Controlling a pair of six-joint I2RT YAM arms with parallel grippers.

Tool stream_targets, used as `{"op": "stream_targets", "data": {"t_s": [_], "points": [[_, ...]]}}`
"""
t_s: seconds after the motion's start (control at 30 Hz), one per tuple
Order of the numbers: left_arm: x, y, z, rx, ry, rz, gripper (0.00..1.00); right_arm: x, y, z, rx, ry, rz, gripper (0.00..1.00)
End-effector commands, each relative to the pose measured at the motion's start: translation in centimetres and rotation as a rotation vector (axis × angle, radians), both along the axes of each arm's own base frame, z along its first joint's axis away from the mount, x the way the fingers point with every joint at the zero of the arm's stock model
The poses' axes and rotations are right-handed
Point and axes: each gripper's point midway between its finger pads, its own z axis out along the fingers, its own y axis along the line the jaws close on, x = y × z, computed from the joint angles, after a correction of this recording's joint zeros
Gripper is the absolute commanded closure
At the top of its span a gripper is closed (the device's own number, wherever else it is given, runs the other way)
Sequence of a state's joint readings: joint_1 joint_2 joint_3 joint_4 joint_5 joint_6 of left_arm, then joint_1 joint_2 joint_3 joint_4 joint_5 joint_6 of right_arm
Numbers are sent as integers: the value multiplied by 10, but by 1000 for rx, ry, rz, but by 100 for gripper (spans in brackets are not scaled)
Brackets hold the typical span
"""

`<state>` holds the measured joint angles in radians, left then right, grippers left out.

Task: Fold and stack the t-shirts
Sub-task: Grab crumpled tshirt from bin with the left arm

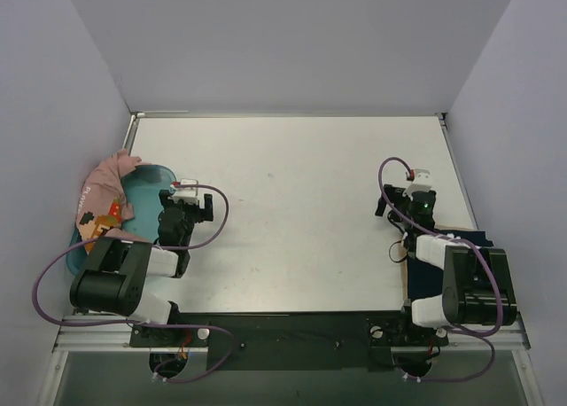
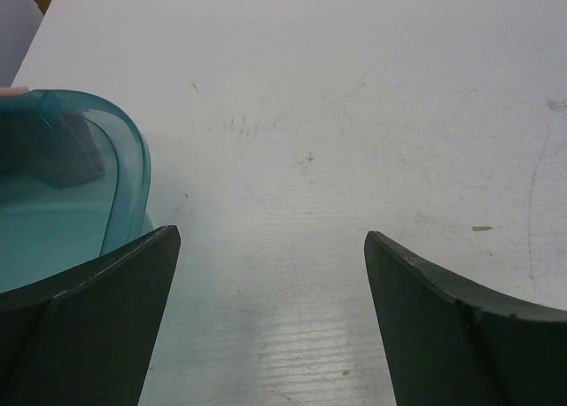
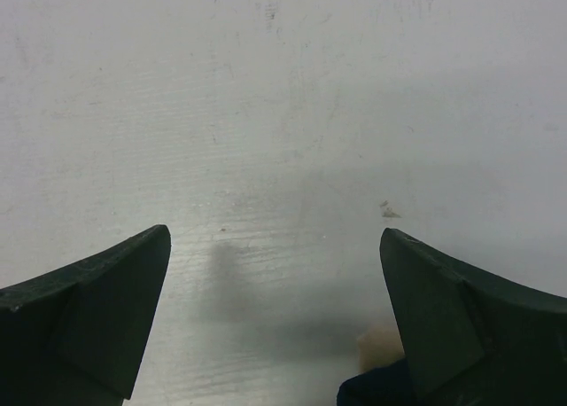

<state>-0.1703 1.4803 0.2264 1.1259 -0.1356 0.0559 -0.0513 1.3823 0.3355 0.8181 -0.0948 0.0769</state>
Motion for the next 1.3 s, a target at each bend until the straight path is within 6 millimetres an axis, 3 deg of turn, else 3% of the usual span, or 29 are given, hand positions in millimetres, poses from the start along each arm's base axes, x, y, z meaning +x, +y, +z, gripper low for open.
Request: {"op": "stream_targets", "data": {"t_s": [0.0, 0.03, 0.07, 0.1, 0.13, 0.2, 0.23, 0.27, 0.3, 0.33, 0.37, 0.4, 0.43, 0.47, 0.5, 0.53, 0.57, 0.6, 0.63, 0.67, 0.73, 0.77, 0.87, 1.03, 1.27], "points": [[-2, 7, 21, 2, -82, 26, 3, 21, 11, 41, 16, -13, 87, 0], [-7, 7, 23, 0, -90, 23, 4, 23, 13, 58, 38, -51, 86, 0], [-11, 1, 40, -1, -119, -14, 4, 27, 21, 76, 68, -88, 126, 0], [-13, -6, 32, 20, -34, -49, 4, 26, 27, 97, 112, -141, 156, 0], [-15, -17, 70, 27, -112, -106, 3, 28, 31, 119, 121, -185, 172, 0], [-17, -39, 105, 23, -93, -165, 4, 30, 47, 151, 197, -209, 218, 0], [-13, -44, 133, 17, -76, -166, 3, 30, 55, 162, 222, -215, 248, 0], [-9, -49, 178, -9, -114, -155, 3, 32, 60, 179, 265, -218, 251, 0], [-15, -46, 161, 16, 16, -140, 3, 32, 71, 190, 304, -228, 285, 0], [-6, -43, 199, 14, -10, -107, 3, 36, 79, 207, 350, -264, 302, 0], [-10, -34, 167, 63, 164, -64, 3, 37, 86, 216, 375, -286, 325, 0], [-4, -16, 202, 63, 132, 32, 3, 41, 96, 228, 407, -314, 349, 0], [-8, -5, 184, 106, 248, 55, 3, 43, 99, 233, 413, -322, 357, 0], [-5, 12, 198, 78, 256, 62, 3, 45, 118, 239, 420, -319, 406, 0], [-10, 19, 183, 67, 353, 30, 3, 47, 126, 248, 416, -327, 428, 0], [-9, 45, 196, 49, 360, 100, 3, 48, 139, 241, 409, -290, 458, 0], [-14, 61, 172, 62, 484, 147, 3, 49, 144, 247, 403, -282, 472, 0], [-16, 98, 180, 43, 512, 251, 3, 50, 156, 241, 391, -257, 503, 0], [-25, 114, 157, 50, 639, 300, 3, 51, 161, 244, 387, -248, 516, 0], [-34, 142, 158, 31, 675, 387, 6, 51, 172, 238, 383, -226, 541, 0], [-44, 171, 143, 64, 746, 499, 11, 51, 187, 236, 389, -212, 572, 1], [-44, 182, 146, 117, 724, 530, 11, 50, 193, 237, 391, -214, 587, 1], [-43, 200, 111, 197, 713, 599, 10, 43, 216, 230, 384, -188, 643, 1], [-40, 233, 36, 338, 903, 691, 3, 24, 254, 227, 308, -138, 742, 1], [-19, 260, -24, 464, 1024, 737, 3, 10, 273, 230, 254, -143, 775, 1]]}}
